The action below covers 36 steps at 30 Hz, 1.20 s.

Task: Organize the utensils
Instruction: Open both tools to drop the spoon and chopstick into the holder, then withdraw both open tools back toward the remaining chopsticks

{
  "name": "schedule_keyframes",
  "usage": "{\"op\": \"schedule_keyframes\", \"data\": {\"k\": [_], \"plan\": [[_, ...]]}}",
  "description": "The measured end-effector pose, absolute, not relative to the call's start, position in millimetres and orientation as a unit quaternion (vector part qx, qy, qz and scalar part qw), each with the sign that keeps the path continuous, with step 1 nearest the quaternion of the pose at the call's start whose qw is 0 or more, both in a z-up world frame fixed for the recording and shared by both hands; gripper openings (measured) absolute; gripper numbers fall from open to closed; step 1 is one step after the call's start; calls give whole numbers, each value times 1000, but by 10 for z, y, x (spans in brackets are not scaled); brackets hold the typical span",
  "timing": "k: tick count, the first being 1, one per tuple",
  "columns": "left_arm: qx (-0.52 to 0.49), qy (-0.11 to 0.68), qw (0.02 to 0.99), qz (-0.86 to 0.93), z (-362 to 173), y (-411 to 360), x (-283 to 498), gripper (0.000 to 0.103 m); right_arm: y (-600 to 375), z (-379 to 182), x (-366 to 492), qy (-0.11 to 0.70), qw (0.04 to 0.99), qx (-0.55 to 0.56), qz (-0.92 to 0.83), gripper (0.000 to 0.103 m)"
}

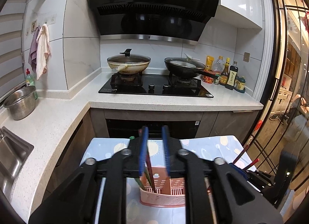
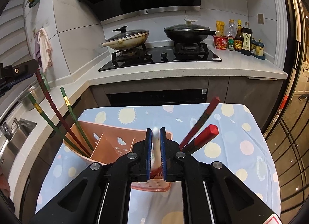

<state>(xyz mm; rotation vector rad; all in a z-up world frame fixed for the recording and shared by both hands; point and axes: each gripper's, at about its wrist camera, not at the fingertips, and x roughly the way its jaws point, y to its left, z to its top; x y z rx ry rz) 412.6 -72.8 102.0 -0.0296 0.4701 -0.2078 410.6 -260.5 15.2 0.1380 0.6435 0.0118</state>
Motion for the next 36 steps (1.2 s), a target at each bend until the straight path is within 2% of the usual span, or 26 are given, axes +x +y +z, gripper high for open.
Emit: {"op": "schedule_keyframes", "data": {"k": [1, 2, 13, 36], "plan": [[-15, 232, 968, -99, 1012, -722, 4121, 30, -2604, 166, 4097, 314, 947, 69, 7, 11], [-14, 231, 968, -97, 1008, -715, 4113, 31, -2604, 175, 4090, 313, 947, 70, 7, 11], [-13, 234, 967, -97, 992, -655, 4043, 34, -2611, 277, 3978, 300, 951, 74, 9, 11], [-8, 249, 963, -100, 942, -502, 3316, 34, -2493, 467, 2995, 289, 954, 75, 28, 11]]}}
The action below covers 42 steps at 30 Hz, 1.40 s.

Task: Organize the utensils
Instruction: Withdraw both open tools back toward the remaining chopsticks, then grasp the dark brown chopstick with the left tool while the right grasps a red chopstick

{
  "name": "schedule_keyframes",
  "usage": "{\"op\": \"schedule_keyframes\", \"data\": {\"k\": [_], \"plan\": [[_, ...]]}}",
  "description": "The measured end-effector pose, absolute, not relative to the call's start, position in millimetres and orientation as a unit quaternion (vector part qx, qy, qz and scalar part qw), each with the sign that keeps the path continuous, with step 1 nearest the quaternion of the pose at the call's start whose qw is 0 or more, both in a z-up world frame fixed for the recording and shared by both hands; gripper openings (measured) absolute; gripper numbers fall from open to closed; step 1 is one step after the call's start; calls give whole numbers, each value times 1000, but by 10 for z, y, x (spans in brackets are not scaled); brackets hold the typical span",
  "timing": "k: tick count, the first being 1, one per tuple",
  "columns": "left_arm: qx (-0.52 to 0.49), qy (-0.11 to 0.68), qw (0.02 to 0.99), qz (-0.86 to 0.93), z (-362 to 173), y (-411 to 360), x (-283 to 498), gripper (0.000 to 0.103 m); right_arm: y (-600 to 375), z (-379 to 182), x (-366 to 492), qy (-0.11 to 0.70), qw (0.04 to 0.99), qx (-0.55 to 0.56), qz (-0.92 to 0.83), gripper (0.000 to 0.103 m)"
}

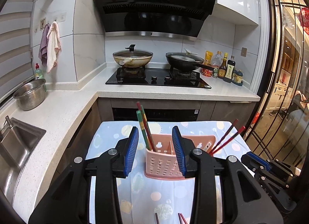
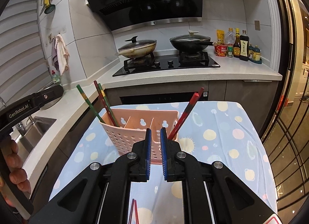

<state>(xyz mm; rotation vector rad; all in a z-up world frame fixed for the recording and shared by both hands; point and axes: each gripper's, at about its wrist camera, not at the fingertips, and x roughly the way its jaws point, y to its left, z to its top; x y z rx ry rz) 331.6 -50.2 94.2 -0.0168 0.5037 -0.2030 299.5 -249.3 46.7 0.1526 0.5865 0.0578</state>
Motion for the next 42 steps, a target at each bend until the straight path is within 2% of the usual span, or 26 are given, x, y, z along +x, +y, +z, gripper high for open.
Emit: {"op": "schedule_keyframes", "data": {"k": [5, 8, 21, 27, 31, 34, 38, 42], "plan": [[-10, 264, 959, -101, 810, -415, 2993, 35, -2444, 371, 2577, 302, 951, 66, 33, 11], [2, 273, 957, -98, 659, -378, 2763, 46, -2428, 267, 2321, 314, 946, 70, 38, 11], [2, 374, 923, -87, -357, -122, 1851, 46, -2206, -570, 1368, 400, 913, 73, 40, 11], [-2, 410, 907, -90, -729, -129, 1589, 46, -2192, -927, 1133, 432, 897, 86, 33, 14], [0, 436, 895, -97, -978, -178, 1425, 46, -2166, -1088, 1018, 445, 890, 94, 33, 22], [2, 449, 888, -104, -1079, -216, 1341, 47, -2135, -1147, 964, 450, 888, 90, 34, 22], [5, 454, 885, -103, -1145, -242, 1272, 56, -2123, -1206, 929, 453, 886, 88, 32, 22], [9, 458, 883, -105, -1203, -288, 1257, 57, -2115, -1253, 926, 457, 884, 90, 34, 22]]}}
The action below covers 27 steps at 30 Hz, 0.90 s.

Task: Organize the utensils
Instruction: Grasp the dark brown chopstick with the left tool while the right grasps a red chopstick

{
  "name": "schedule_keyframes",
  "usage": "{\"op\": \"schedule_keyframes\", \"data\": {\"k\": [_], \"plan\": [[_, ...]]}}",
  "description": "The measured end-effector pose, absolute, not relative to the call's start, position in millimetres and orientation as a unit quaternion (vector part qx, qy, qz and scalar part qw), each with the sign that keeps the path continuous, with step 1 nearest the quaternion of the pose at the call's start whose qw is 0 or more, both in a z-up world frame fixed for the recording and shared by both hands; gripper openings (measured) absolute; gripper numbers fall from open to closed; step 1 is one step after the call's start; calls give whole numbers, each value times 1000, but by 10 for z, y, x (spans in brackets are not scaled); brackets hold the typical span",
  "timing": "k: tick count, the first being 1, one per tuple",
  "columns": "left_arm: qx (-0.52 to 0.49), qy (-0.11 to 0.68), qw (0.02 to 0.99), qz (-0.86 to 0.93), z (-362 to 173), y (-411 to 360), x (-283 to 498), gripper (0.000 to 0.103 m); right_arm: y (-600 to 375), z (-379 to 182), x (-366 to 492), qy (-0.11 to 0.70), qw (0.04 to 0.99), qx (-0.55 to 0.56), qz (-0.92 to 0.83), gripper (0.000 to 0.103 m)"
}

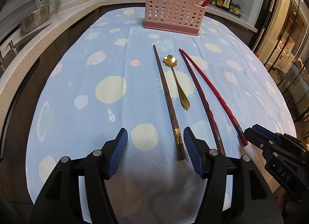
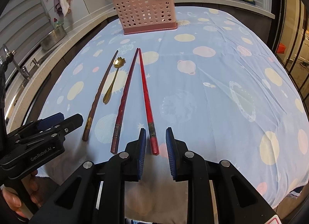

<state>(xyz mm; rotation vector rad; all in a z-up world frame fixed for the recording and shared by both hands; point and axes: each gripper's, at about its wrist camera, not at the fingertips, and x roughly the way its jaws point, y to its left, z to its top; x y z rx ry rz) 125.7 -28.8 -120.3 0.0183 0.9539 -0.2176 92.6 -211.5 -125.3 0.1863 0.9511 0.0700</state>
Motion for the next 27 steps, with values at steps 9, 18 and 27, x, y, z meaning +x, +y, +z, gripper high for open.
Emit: {"op": "schedule_keyframes", "data": {"k": [9, 18, 27], "plan": [[15, 466, 879, -103, -1336, -339, 1266, 57, -2063, -1363, 960, 466, 880, 87, 37, 22], [25, 460, 882, -102, -1352, -372, 1273, 52, -2035, -1376, 990, 460, 883, 79, 36, 22], [34, 457, 883, -100, -1359, -394, 1280, 38, -2018, -1385, 989, 458, 885, 72, 35, 22]]}}
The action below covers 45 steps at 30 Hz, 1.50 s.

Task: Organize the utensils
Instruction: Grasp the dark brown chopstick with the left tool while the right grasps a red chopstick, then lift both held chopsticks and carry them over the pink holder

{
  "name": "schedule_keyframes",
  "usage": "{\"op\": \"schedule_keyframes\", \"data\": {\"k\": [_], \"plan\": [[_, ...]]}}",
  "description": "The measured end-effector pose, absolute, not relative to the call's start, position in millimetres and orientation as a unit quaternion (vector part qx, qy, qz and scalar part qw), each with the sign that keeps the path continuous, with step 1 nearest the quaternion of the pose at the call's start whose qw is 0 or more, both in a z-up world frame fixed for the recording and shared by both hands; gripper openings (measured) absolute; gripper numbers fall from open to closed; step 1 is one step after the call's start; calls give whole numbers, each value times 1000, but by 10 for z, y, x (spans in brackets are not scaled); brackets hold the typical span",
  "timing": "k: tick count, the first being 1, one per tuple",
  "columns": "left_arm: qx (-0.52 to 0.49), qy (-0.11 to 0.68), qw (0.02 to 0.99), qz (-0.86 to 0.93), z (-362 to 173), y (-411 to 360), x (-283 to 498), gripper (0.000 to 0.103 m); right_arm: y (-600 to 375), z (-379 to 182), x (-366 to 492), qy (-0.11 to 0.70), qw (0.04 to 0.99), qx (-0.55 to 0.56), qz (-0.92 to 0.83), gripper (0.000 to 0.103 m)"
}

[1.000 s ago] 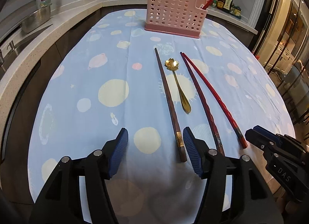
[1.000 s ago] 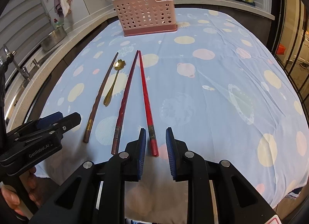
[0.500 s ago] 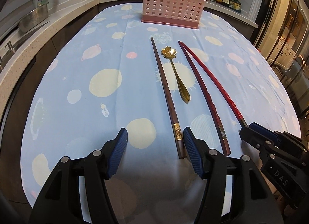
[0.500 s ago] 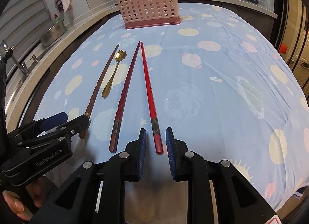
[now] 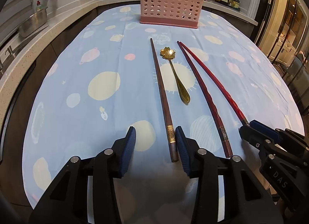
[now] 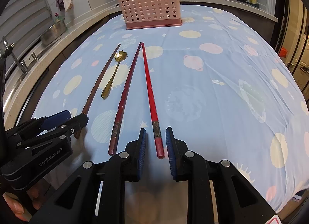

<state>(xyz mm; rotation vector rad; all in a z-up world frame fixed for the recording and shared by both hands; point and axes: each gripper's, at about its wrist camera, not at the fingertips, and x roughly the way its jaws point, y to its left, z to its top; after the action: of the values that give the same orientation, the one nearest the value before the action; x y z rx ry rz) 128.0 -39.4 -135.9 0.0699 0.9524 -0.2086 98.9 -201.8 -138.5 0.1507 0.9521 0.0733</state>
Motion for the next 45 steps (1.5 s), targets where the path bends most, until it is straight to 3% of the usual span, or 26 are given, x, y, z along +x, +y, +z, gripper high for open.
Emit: {"op": "schedule_keyframes", "data": {"k": [5, 10, 15, 28, 45], "plan": [[33, 458, 882, -103, -1354, -391, 1283, 28, -2026, -1389, 989, 456, 887, 70, 33, 18], [30, 462, 879, -114, -1349, -394, 1277, 11, -2055, -1391, 992, 457, 886, 71, 32, 11], [25, 466, 876, -122, -1344, -379, 1264, 7, -2072, -1391, 976, 457, 886, 73, 34, 9], [-3, 475, 870, -134, -1227, -245, 1141, 7, -2169, -1229, 801, 444, 891, 91, 34, 8], [-34, 418, 895, -151, -446, -143, 1017, 7, -2389, -472, 629, 364, 923, 122, 35, 8]]}}
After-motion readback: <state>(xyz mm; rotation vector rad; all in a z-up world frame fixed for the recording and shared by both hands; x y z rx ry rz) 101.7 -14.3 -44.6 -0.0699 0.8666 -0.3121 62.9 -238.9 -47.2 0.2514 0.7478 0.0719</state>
